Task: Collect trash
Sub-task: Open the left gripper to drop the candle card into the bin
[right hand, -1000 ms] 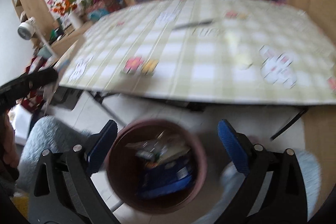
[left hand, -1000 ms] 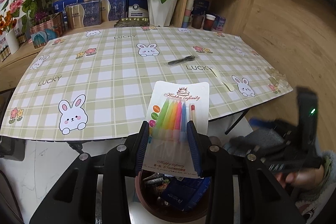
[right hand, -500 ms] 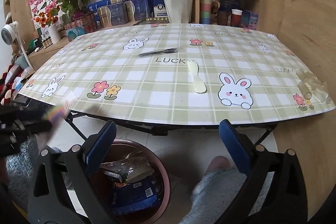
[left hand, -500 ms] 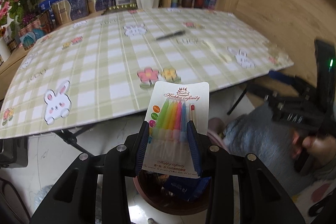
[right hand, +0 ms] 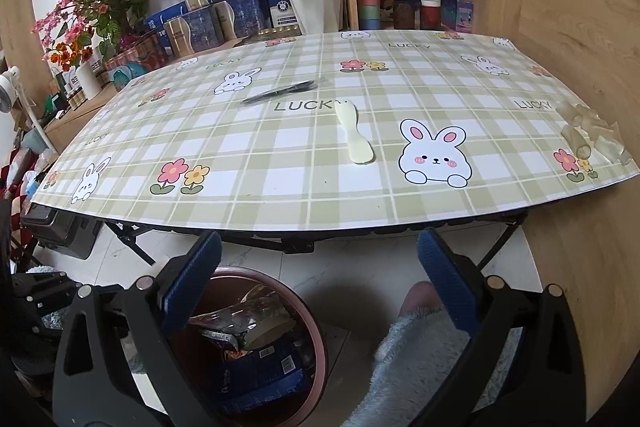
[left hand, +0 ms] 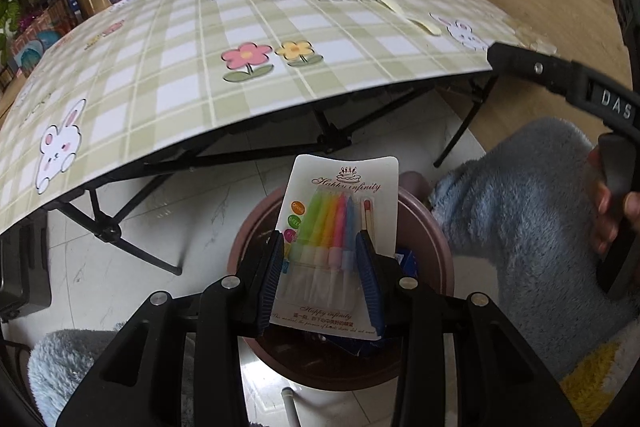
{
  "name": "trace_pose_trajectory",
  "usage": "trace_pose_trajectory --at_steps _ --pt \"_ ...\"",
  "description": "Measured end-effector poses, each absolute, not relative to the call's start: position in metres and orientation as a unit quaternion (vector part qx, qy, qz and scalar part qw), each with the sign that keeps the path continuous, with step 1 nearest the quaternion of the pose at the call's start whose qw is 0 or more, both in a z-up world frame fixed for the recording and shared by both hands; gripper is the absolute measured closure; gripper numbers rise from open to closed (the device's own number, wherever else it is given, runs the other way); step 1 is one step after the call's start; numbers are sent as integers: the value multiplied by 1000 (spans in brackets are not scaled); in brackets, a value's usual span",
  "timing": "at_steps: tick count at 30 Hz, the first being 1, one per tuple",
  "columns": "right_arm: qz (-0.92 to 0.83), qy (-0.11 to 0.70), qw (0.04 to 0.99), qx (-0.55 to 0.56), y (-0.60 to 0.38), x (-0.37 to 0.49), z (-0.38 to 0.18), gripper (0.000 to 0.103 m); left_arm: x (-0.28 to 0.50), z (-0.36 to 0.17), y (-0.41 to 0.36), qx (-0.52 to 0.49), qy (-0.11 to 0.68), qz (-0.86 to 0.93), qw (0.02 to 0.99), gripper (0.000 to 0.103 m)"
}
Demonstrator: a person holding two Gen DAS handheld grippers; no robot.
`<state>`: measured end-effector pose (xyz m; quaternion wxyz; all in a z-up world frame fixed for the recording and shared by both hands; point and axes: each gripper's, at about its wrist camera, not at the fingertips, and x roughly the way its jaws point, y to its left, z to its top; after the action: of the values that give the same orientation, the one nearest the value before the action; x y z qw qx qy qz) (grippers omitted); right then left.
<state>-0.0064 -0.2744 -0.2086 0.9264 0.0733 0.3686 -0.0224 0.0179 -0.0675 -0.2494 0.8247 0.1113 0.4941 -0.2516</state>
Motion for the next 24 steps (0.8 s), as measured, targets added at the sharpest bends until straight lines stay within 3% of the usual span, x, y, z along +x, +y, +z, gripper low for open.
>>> trace_pose_trajectory --at_steps 3,7,11,24 --pt "-21 370 926 74 -275 -6 -209 6 18 -251 -70 113 495 -250 825 63" --pt "-18 372 925 78 -276 -6 -210 6 19 -249 -67 106 488 -242 832 40" --pt "-4 366 926 91 -277 -7 -209 6 20 -245 -63 100 480 -229 841 27" --pt "11 357 928 103 -276 -8 -202 6 23 -208 -21 -12 385 -170 907 14"
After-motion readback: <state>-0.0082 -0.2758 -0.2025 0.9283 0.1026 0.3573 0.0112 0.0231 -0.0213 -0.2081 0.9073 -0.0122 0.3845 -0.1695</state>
